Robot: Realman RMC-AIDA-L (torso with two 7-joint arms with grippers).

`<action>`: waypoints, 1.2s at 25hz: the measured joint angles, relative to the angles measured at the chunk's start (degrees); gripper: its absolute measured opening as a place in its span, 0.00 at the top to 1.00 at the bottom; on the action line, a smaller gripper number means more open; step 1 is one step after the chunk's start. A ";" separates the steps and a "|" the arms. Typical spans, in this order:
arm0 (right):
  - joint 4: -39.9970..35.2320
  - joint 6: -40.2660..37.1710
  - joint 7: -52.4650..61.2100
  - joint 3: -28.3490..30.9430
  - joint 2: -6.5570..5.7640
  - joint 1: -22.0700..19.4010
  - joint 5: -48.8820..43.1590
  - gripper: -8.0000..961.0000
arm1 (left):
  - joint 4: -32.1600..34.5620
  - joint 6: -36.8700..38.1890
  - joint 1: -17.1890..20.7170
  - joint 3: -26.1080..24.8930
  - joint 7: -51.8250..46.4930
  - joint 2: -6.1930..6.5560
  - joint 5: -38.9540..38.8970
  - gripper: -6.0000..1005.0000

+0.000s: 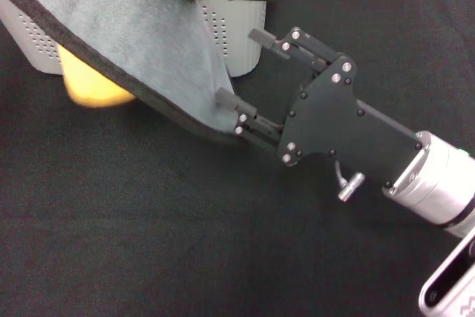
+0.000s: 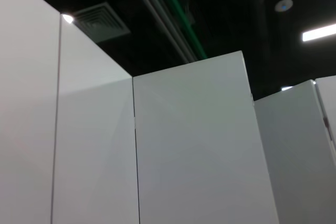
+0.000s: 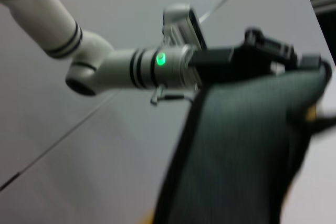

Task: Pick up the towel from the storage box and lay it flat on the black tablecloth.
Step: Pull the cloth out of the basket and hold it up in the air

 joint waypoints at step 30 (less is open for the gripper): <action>-4.06 -4.90 -4.01 -1.09 0.00 -0.65 0.29 0.54 | -6.13 2.23 -0.17 0.40 1.81 -0.20 4.58 0.95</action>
